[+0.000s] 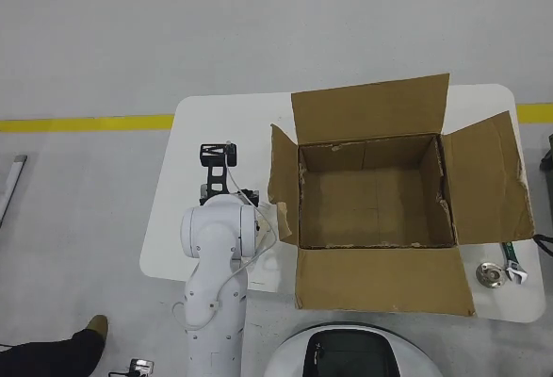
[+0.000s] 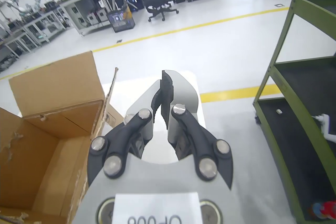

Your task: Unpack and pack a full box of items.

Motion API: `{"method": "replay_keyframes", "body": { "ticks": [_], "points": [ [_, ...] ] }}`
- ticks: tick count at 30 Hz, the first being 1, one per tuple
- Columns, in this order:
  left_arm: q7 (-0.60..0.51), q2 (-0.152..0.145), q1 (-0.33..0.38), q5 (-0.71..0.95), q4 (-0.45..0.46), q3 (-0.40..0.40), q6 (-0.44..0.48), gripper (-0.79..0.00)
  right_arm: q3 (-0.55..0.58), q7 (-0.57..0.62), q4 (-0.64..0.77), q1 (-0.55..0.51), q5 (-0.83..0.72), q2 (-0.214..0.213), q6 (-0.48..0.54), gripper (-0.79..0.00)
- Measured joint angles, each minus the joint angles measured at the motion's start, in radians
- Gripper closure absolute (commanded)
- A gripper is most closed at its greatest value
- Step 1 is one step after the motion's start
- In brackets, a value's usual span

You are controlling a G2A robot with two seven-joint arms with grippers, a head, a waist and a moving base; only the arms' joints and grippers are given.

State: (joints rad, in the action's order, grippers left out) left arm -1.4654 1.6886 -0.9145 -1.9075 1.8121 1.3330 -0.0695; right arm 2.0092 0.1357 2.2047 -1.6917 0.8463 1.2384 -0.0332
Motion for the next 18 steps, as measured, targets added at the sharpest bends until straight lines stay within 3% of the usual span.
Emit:
{"method": "replay_keyframes", "body": {
  "ticks": [5,10,18],
  "points": [
    [0.036,-0.003,-0.03,0.047,0.032,0.019,0.031,-0.785,0.0,0.003,0.0,0.0,0.001,0.0,-0.001,0.0],
    [-0.017,-0.011,-0.078,0.129,0.112,0.088,0.116,-0.785,0.0,0.003,0.0,0.0,0.001,0.0,-0.001,0.0],
    [-0.067,-0.039,-0.163,0.237,0.124,0.185,0.36,-0.785,0.0,0.003,0.0,0.0,0.001,0.0,-0.001,0.0]
  ]
}}
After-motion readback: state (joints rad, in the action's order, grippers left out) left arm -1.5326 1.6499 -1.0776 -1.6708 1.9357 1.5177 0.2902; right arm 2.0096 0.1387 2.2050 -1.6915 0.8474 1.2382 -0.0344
